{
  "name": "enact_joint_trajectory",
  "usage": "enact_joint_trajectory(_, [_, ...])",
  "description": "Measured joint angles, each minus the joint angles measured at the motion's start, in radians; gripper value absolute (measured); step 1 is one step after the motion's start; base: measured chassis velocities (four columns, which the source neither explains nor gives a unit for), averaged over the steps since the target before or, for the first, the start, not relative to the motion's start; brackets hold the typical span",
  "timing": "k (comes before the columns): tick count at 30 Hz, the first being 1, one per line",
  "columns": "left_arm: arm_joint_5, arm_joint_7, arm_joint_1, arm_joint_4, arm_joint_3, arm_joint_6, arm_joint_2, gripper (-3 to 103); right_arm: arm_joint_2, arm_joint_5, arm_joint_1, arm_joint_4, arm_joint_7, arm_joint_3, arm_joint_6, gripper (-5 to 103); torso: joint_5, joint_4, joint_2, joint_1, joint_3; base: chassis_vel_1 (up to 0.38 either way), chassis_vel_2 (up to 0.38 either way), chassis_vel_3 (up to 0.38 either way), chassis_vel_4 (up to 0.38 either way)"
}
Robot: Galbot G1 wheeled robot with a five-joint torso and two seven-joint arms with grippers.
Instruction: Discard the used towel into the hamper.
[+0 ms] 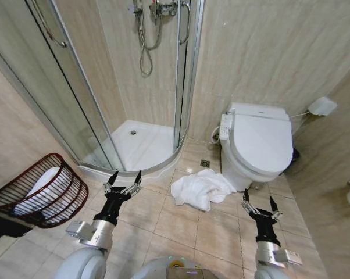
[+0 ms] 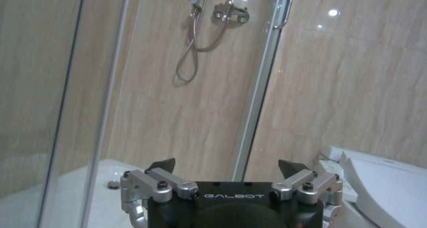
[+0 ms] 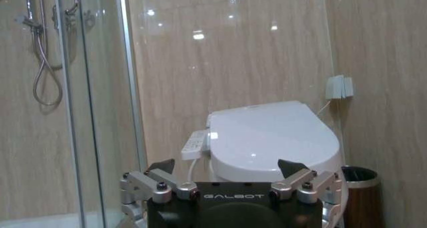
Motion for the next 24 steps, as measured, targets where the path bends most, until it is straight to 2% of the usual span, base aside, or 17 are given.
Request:
enact_joint_trajectory(3, [0.000,0.000,0.000,0.000,0.000,0.000,0.000,100,0.001,-0.010,-0.012,-0.001,-0.006,0.000,0.023,100,-0.0001,0.0000,-0.015,-0.005,-0.011,0.000,0.000,0.000,0.000])
enact_joint_trajectory(24, [0.000,0.000,0.000,0.000,0.000,0.000,0.000,100,0.006,-0.013,-0.007,-0.018,-0.002,-0.006,0.025,100,0.0000,0.0000,-0.093,-0.030,-0.063,0.000,0.000,0.000,0.000])
